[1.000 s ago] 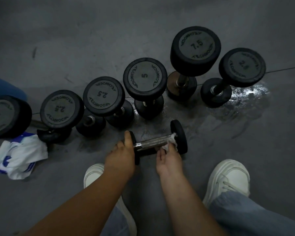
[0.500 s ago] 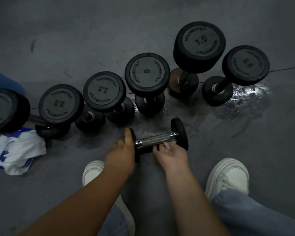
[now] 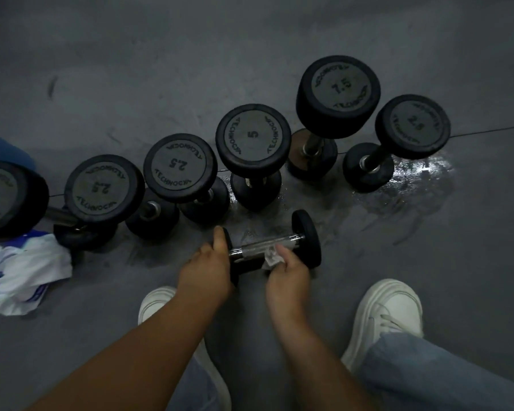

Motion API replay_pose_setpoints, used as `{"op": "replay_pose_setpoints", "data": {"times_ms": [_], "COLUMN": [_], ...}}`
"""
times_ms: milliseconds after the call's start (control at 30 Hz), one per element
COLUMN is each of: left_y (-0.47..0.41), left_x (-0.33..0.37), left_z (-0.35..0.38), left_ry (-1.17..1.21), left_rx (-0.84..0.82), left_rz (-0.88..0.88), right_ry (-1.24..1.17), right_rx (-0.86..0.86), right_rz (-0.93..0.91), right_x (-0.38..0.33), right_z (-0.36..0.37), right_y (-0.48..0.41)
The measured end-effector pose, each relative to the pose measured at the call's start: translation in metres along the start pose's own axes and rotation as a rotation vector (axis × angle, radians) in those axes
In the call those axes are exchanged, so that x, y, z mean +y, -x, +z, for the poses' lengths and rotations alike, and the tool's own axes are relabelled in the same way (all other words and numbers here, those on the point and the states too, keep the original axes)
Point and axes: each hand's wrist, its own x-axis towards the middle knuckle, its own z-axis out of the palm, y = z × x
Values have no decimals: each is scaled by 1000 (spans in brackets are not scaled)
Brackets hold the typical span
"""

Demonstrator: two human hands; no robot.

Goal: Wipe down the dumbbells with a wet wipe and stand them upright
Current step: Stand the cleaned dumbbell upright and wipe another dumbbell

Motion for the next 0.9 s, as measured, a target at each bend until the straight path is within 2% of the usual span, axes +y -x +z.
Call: {"op": "replay_pose_setpoints", "data": {"times_ms": [100, 167, 233, 300, 367, 400, 500, 533, 600, 633, 733, 833, 867, 900], "left_y": [-3, -5, -8, -13, -18, -20, -28, -30, -33, -33, -33, -34, -34, -33], "left_x": [-1, -3, -3, -5, -6, -7, -7, -7, -8, -9, -11, -11, -11, -11], "left_z": [-4, -5, -6, -6, -9, -12, -20, -22, -24, -25, -27, -27, -26, -25], "left_ry": [6, 4, 15, 41, 61, 67, 71, 73, 76, 75, 75, 145, 191, 230], "left_rx": [-10, -26, -30, -33, -30, -37, -95, -116, -147, -162, -191, -193, -192, -187], "left_rz": [16, 23, 27, 35, 44, 46, 42, 39, 37, 34, 36, 41, 36, 30], "right_ry": [256, 436, 761, 1004, 1071, 1088, 1106, 1166, 1268, 1271, 1226, 1255, 1232, 1181], "right_rx": [-43, -18, -29, -183, -372, -395, -225, -243, -383, -410, -265, -544, -546, -447], "right_rz": [-368, -530, -664, -774, -883, -889, -785, -826, -1001, -1006, -840, -894, -860, -837], "right_x": [-1, 1, 12, 21, 19, 16, 7, 5, 6, 0, -19, -20, -21, -21], "right_z": [-18, -19, -11, -1, 1, -1, -6, -3, 1, 0, -4, -3, -4, -5], "right_y": [-7, -19, -26, -19, -14, -17, -29, -28, -32, -36, -50, -42, -43, -48]}}
